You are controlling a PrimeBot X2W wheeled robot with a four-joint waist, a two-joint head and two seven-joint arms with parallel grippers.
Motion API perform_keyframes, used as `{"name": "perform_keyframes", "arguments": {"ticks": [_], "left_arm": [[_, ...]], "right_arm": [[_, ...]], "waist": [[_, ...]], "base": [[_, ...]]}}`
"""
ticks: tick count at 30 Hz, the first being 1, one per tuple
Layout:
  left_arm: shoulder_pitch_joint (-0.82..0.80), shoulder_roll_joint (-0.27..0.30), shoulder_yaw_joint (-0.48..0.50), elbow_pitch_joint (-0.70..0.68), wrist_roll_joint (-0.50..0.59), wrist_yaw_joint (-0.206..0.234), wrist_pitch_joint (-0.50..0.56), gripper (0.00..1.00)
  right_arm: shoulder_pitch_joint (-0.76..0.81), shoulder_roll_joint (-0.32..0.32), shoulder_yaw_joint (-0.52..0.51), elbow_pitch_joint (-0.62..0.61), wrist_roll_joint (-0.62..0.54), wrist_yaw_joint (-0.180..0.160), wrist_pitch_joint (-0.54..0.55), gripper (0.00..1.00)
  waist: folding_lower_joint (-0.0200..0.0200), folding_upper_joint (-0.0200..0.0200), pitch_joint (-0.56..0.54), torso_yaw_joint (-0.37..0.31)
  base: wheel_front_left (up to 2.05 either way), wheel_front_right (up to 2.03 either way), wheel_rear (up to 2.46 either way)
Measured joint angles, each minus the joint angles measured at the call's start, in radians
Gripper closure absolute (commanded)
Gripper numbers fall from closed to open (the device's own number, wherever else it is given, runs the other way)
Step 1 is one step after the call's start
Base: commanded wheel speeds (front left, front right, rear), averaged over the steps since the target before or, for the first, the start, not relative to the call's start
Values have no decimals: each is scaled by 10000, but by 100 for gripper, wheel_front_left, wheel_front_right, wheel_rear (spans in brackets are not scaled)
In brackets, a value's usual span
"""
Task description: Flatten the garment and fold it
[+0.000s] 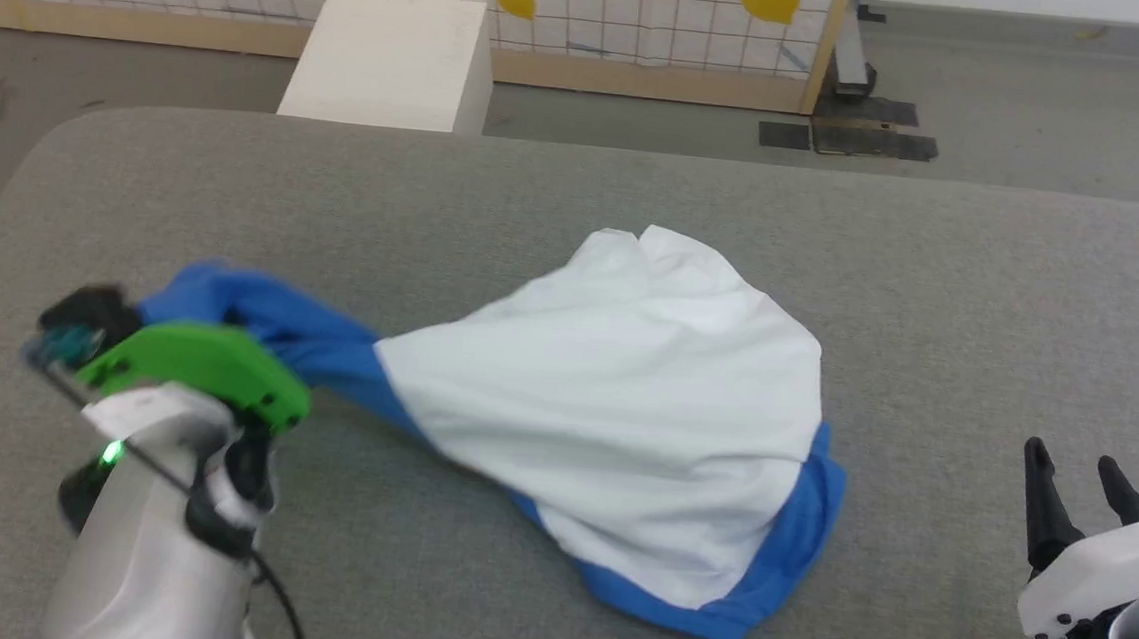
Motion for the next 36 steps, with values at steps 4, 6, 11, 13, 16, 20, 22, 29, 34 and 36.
{"name": "perform_keyframes", "arguments": {"ticks": [4, 6, 11, 13, 16, 20, 22, 29, 34, 36], "left_arm": [[933, 50, 504, 247, -380, 351, 73, 100], [1235, 4, 537, 291, -506, 341, 138, 37], [1290, -38, 644, -606, -617, -326, -913, 0], [1364, 88, 681, -1055, -384, -765, -1873, 0], [1761, 194, 500, -1678, 330, -1277, -3235, 0], [2608, 136, 219, -2263, 1440, -1733, -3691, 0], [2854, 13, 176, -2556, 1981, -1835, -3701, 0], [3104, -825, 196, -3055, 2986, -2224, -3731, 0], [3036, -1041, 146, -3329, 3164, -2408, -3731, 0], [2903, -1137, 25, -3336, 3162, -2470, -3731, 0]], "right_arm": [[-8, 4, 207, 69, 4, 0, 0, 0], [-8, 4, 247, 109, 6, 0, 0, 0], [-3, 2, 244, 155, 6, 0, -2, 0], [-2, 4, 286, 159, 6, 0, -2, 0], [1, 2, 399, 153, -4, 0, 15, 0], [-115, -2, 940, 58, -52, 0, 418, 0], [-439, -2, 1244, -23, -174, 0, 708, 0], [-3314, -594, 3122, 784, -326, 0, 2803, 0], [-5337, -1312, 4646, 2477, -838, 0, 4144, 0], [-6008, -1565, 5124, 3129, -1030, 0, 4422, 0]], "waist": [[0, 0, 15, 186], [0, 0, 41, 254], [0, 0, 43, 434], [0, 0, -9, 482], [0, 0, -85, 572], [0, 0, -132, 735], [0, 0, -99, 801], [0, 0, 417, 1002], [0, 0, 957, 1195], [0, 0, 1220, 1338]], "base": [[0, 0, 0], [0, 0, 0], [0, 0, 0], [0, 0, 0], [0, 0, 0], [0, 0, 0], [0, 0, 0], [0, 0, 0], [0, 0, 0], [0, 0, 0]]}}
